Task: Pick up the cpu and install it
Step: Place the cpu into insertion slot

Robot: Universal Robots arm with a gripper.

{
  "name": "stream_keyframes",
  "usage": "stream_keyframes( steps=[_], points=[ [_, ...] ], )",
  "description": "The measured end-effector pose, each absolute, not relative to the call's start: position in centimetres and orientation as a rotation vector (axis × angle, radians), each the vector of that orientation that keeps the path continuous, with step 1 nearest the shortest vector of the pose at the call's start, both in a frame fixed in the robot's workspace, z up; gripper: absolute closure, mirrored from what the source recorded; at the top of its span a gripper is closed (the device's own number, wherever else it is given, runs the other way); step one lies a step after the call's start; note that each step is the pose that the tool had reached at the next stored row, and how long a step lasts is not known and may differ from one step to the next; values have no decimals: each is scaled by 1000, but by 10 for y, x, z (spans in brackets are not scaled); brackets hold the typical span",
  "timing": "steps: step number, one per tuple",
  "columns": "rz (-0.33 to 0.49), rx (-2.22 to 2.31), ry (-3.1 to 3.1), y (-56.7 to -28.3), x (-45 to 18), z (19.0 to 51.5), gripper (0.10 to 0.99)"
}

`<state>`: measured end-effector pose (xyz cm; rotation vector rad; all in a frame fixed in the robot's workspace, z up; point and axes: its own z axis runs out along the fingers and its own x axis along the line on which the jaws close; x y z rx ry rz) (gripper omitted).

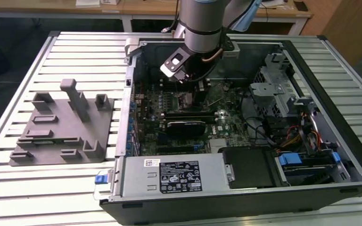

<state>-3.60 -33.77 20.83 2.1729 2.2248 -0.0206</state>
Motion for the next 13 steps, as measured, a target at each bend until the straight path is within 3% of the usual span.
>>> stream_keyframes(
  steps=[13],
  points=[
    [-21,2174,2223,-336,-36,199,545]
  ],
)
